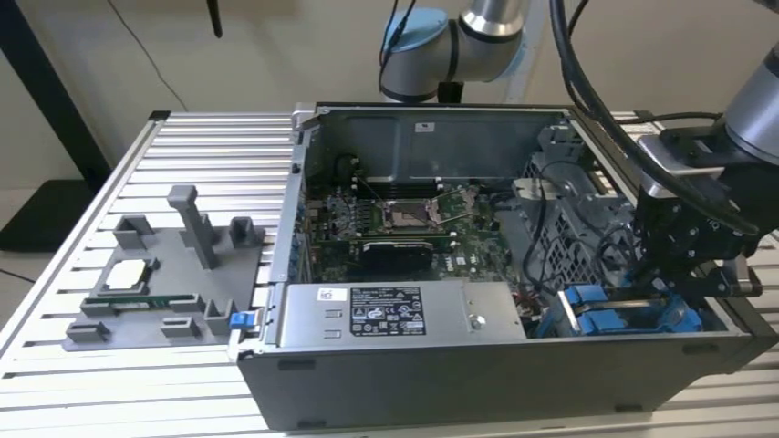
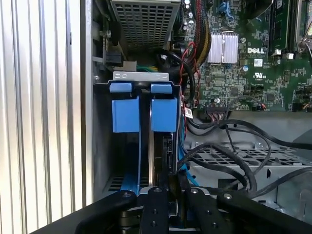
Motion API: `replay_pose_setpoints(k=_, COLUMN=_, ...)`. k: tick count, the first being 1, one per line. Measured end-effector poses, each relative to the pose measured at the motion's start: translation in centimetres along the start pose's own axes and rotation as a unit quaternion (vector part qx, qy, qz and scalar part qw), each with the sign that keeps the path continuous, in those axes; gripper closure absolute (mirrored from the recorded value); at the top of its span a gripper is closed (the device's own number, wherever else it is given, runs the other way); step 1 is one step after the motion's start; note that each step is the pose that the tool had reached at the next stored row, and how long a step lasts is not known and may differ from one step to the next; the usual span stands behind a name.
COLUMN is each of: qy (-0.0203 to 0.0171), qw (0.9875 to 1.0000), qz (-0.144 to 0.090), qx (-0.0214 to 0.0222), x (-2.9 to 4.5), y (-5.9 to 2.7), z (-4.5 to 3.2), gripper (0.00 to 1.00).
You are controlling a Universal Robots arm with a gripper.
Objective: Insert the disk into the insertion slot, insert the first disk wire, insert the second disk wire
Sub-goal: 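Insert the first disk wire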
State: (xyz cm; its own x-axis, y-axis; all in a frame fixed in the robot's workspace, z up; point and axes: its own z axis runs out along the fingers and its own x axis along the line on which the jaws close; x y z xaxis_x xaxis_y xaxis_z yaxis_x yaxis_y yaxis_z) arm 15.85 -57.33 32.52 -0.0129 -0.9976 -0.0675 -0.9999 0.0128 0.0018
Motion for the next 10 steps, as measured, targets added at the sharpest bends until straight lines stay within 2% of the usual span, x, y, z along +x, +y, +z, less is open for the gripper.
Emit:
replay_pose_setpoints(k=1, qy=-0.0005, qw=1.0, qz=0.0, qx=0.0002, x=0.0, y=0.0, z=0.04, gripper=1.0)
replay_pose_setpoints(k=2, qy=-0.0011, qw=1.0, qz=0.0, qx=0.0002, x=0.01, y=-0.01, z=0.09, gripper=0.0)
replay_pose_setpoints(k=3, qy=-0.0013, qw=1.0, qz=0.0, qx=0.0001, x=0.01, y=-0.01, z=-0.07, gripper=0.0)
replay_pose_setpoints(k=4, qy=-0.0003, qw=1.0, qz=0.0, qx=0.0001, x=-0.03, y=-0.01, z=-0.6, gripper=0.0)
replay_pose_setpoints(k=10, qy=-0.0001, qw=1.0, qz=0.0, qx=0.0001, x=-0.22, y=0.0, z=-3.34, gripper=0.0)
